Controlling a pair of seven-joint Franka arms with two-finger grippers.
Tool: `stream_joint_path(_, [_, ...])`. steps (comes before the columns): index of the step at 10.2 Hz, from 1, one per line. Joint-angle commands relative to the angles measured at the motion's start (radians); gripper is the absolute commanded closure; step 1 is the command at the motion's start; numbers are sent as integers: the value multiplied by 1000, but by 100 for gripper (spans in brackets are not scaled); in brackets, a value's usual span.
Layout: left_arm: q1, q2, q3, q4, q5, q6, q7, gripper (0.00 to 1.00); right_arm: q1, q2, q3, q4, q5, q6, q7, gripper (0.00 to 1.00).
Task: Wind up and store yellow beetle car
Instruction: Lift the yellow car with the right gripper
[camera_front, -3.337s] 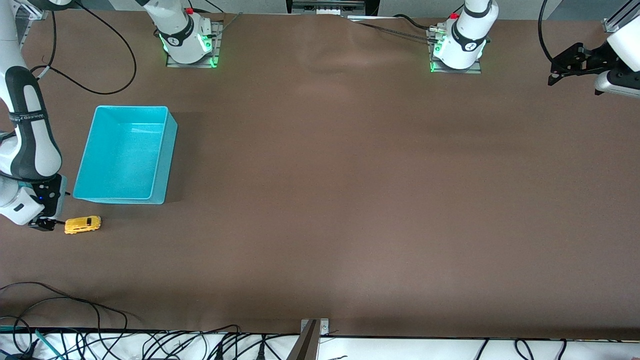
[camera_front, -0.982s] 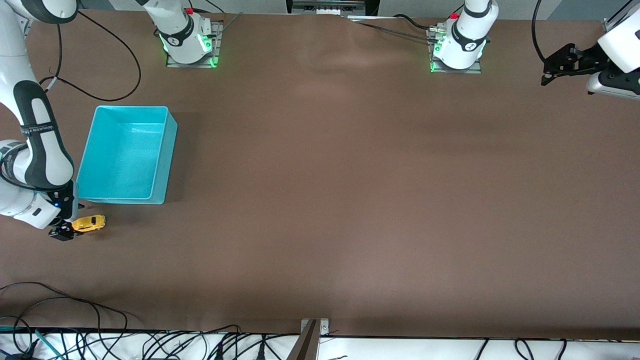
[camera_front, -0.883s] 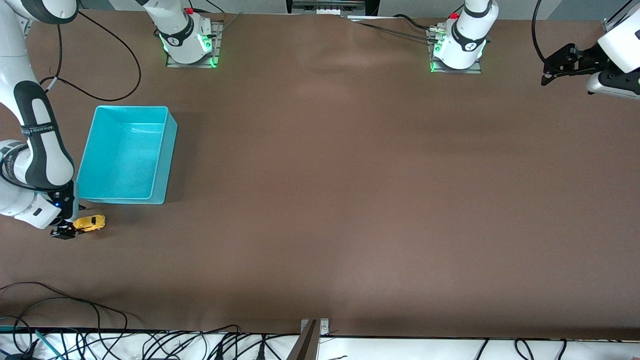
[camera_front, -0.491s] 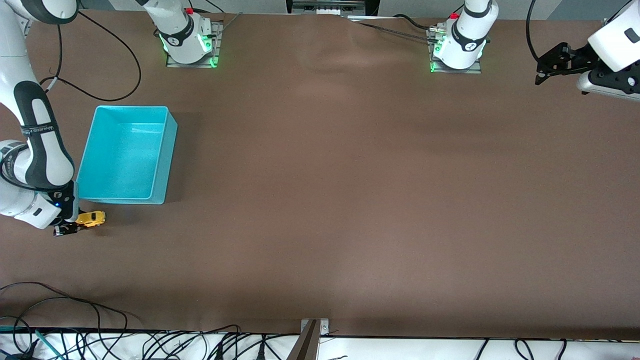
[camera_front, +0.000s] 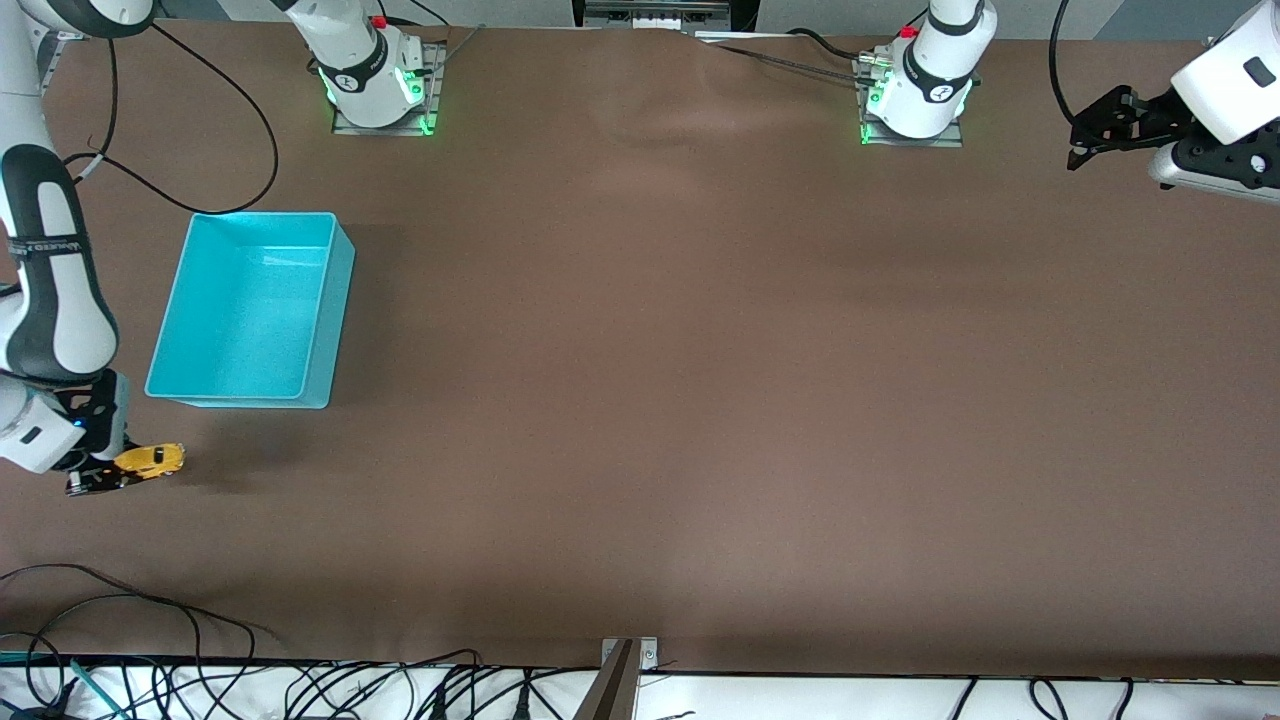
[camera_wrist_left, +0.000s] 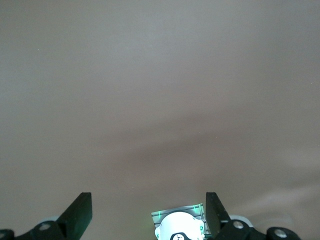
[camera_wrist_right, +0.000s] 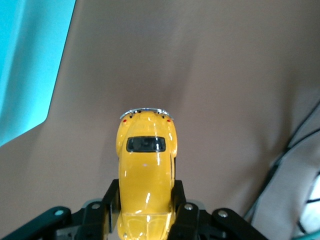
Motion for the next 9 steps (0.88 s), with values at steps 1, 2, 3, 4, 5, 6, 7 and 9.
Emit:
stream_joint_path(1, [23,20,7,39,-35,12,-12,0,-12,-15,24,72,18,-135,16,100])
stream_joint_path(2, [25,20,5,37,-38,18,-15,0,-8,-47,24,67,11,-184,92,100])
stream_joint_path(3, [25,20,5,37,-43,48,-35,0,17,-71,22,66,6,-253,135,100])
stream_joint_path(4, [25,20,5,37,-47,64,-53,0,29,-92,22,57,3,-315,195,100])
stream_joint_path(5, [25,20,5,35,-47,64,-53,0,44,-118,22,28,0,-376,279,100])
stream_joint_path(6, [25,18,5,35,-47,64,-53,0,61,-165,22,-33,-26,-389,365,100])
stream_joint_path(7, [27,20,5,35,-46,62,-53,0,81,-225,22,-120,-55,-384,449,100])
stream_joint_path(9, [27,20,4,34,-36,61,-47,0,85,-326,24,-303,-57,-314,542,100])
